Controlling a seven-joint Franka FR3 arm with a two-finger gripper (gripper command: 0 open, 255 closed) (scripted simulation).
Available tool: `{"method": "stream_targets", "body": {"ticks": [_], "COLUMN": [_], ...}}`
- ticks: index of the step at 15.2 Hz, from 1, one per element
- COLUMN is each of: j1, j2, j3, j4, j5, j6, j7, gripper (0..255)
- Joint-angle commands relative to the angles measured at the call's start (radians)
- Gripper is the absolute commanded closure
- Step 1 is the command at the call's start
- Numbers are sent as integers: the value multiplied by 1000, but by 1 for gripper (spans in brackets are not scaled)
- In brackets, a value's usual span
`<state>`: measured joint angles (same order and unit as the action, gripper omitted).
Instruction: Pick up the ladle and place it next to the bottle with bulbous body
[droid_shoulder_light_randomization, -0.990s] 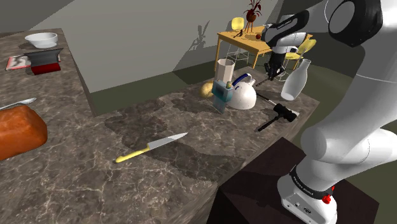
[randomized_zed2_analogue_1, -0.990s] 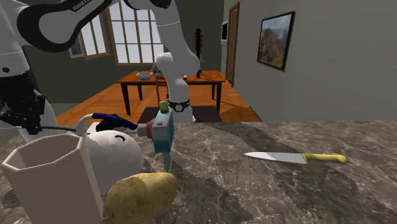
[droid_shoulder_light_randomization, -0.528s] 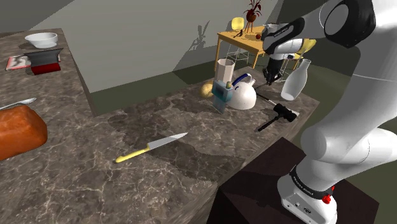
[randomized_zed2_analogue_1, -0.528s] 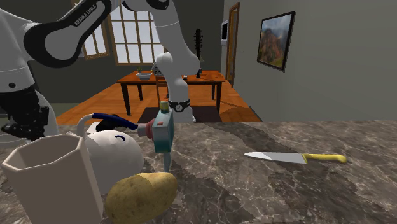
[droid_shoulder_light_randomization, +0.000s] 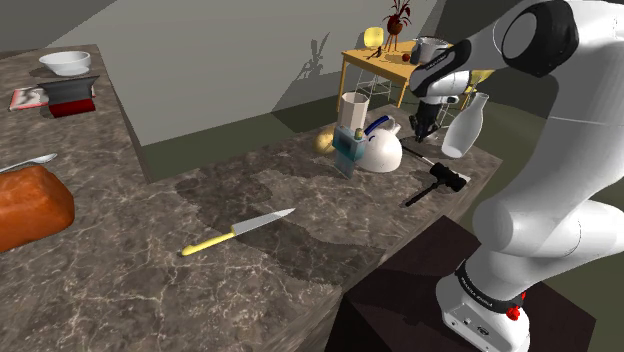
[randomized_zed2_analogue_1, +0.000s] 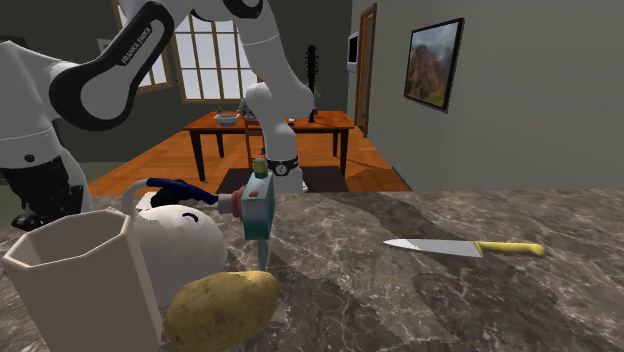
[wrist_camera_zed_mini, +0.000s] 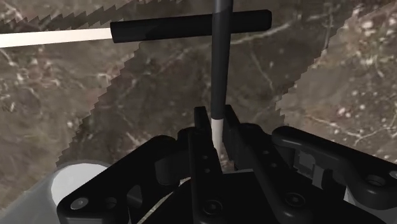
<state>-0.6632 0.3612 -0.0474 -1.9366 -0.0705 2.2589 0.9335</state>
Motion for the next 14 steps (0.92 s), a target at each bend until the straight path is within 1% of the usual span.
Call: {"method": "stream_targets", "body": {"ticks": [1,8,9,14], "j1": [0,0,-2,0], "j2": [19,20,18,20], "j3": [1,1,0,1], "j4": [-3,-2,-4,-2], "j5": [1,1,1,1], "j6": [13,13,13,13], "j7": [0,0,-2,0], "gripper": [255,255,0,0]}}
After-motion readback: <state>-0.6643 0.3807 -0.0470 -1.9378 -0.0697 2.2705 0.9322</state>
